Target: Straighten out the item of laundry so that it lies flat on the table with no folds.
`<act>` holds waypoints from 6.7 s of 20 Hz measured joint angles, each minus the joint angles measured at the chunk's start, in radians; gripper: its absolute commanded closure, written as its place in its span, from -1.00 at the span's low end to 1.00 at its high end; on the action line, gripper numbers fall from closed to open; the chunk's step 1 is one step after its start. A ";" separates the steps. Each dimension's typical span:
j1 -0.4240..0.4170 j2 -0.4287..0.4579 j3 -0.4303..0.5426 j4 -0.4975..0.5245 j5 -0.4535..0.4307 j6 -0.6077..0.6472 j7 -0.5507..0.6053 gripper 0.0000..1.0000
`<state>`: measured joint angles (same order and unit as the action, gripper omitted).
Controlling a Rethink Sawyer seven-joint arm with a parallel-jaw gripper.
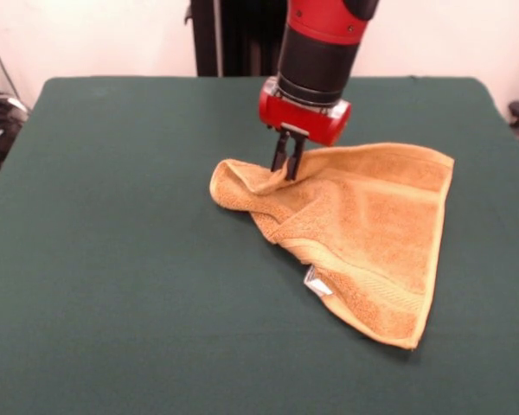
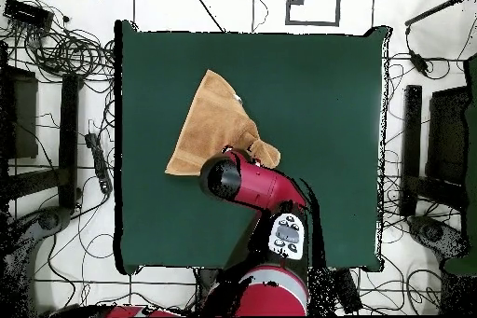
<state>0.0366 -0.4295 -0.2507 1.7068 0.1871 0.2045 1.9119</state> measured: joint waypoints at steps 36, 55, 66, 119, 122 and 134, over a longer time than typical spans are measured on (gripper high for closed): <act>0.007 -0.048 0.000 0.041 0.000 0.000 0.000 1.00; 0.003 -0.067 0.000 0.073 0.000 0.000 0.000 1.00; -0.032 -0.095 -0.001 0.107 0.000 0.000 0.000 1.00; -0.060 -0.093 -0.032 0.137 -0.015 0.000 0.000 1.00; -0.060 -0.093 -0.040 0.137 -0.015 0.000 0.000 1.00; -0.060 -0.093 -0.062 0.137 -0.015 0.000 0.000 1.00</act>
<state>-0.0232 -0.5226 -0.3130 1.8437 0.1719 0.2043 1.9119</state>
